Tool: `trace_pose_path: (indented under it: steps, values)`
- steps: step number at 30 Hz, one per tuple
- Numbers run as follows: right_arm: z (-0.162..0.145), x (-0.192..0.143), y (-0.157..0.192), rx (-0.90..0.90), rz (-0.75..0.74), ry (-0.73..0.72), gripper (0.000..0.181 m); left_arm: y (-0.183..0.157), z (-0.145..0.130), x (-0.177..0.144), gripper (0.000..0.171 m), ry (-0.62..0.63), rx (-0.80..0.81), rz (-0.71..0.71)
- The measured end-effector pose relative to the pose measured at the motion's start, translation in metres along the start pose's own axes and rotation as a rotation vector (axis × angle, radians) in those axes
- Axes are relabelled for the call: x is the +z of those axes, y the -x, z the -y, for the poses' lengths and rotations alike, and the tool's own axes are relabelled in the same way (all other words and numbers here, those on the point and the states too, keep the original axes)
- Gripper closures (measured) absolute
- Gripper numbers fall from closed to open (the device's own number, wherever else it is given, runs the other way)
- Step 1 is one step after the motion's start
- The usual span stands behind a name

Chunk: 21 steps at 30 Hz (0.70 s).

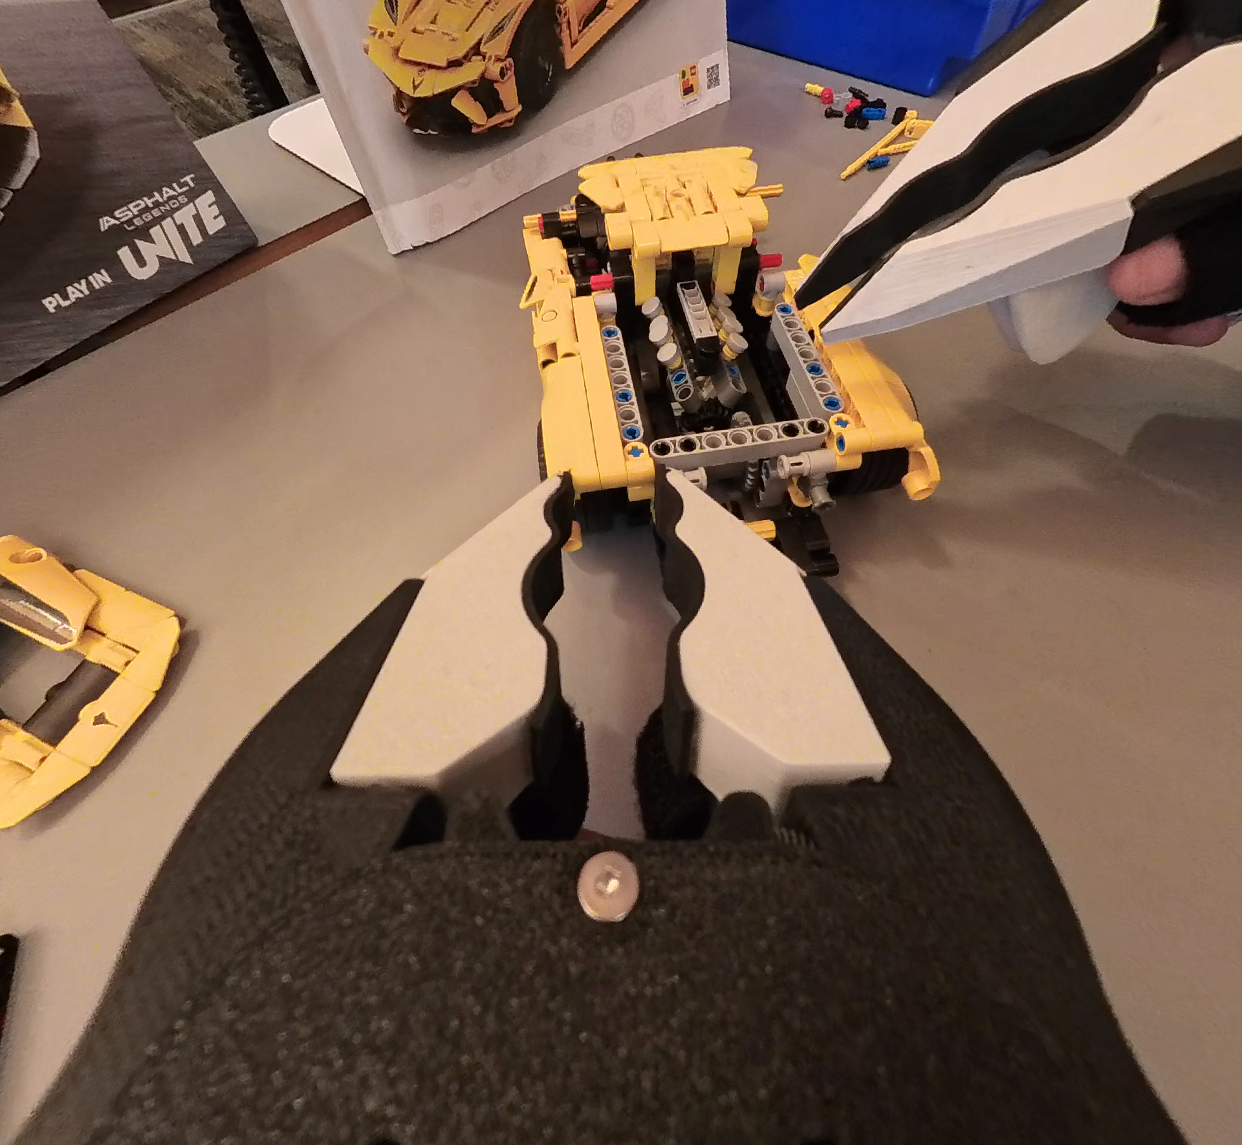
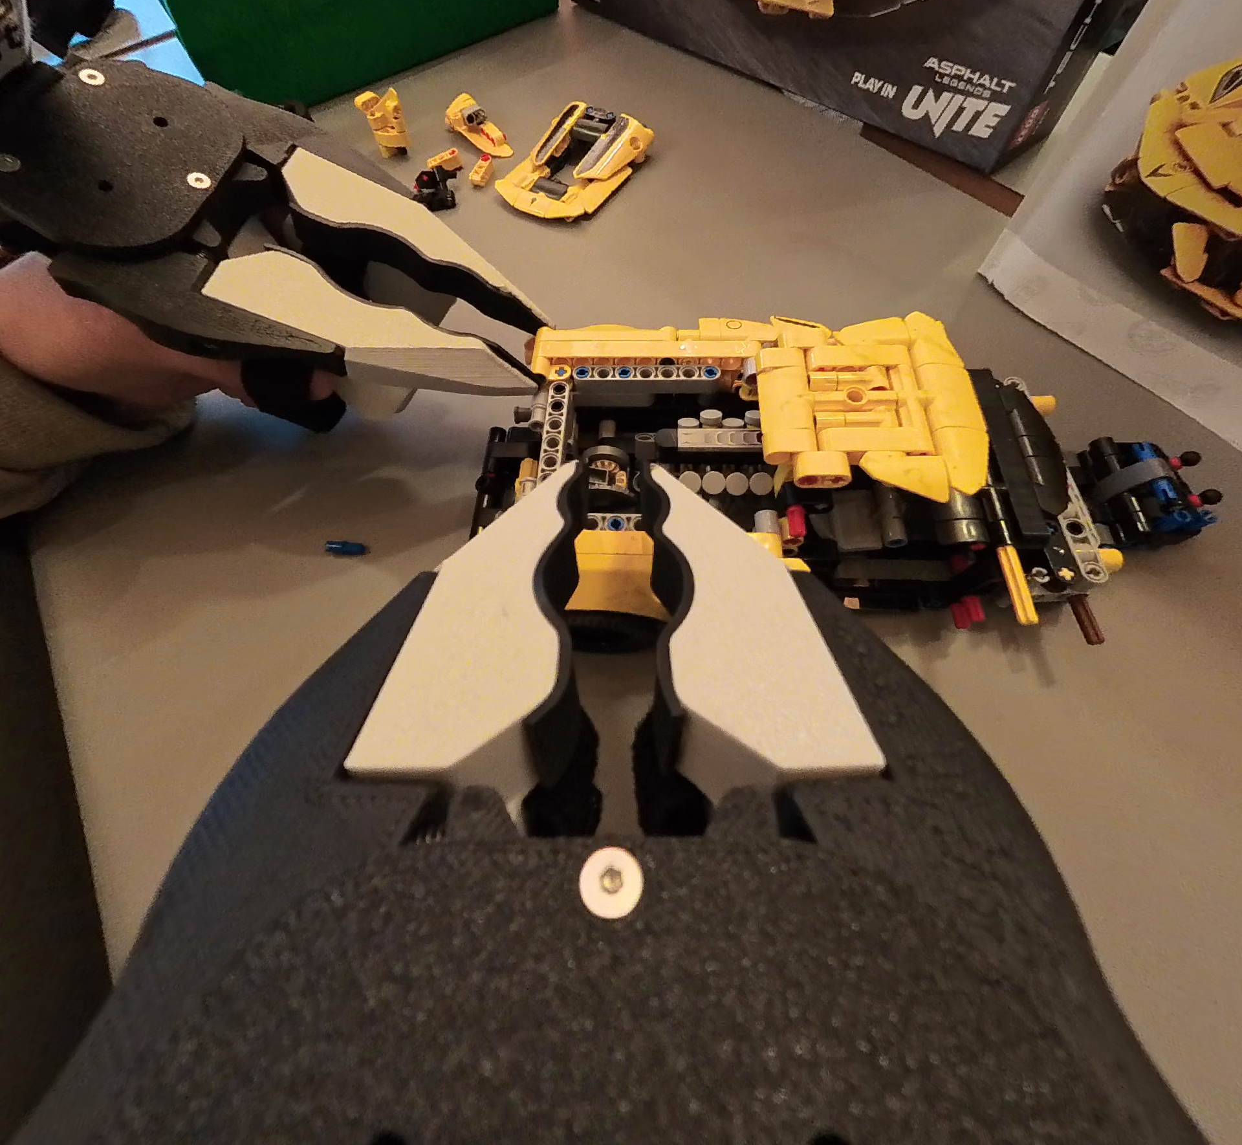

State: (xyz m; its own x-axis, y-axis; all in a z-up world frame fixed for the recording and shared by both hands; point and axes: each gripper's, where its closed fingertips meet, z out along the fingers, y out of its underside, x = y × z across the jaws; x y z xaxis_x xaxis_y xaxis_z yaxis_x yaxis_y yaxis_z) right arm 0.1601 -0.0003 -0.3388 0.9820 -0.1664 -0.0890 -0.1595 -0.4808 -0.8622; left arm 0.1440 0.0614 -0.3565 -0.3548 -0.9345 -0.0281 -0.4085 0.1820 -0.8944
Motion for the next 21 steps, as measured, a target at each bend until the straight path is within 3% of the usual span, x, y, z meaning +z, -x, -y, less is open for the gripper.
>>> trace_pose_path:
  steps: [7,12,15,18,21]
  values:
    - [0.006,0.005,0.019,-0.107,0.031,-0.031,0.162,-0.003,-0.002,-0.008,0.149,0.005,-0.074,-0.064]
    - [0.015,0.013,0.032,-0.23,-0.079,-0.021,0.153,0.006,0.005,-0.023,0.15,-0.025,-0.13,-0.151]
    - [0.014,0.025,0.044,-0.306,-0.132,0.013,0.153,0.029,0.014,-0.031,0.149,-0.106,-0.261,-0.124]
    - [0.009,0.033,0.046,-0.358,-0.182,0.044,0.156,0.026,0.019,-0.029,0.142,-0.148,-0.396,-0.218]
    - [0.005,0.026,0.037,-0.299,-0.172,0.048,0.157,0.019,0.011,-0.023,0.14,-0.106,-0.449,-0.275]
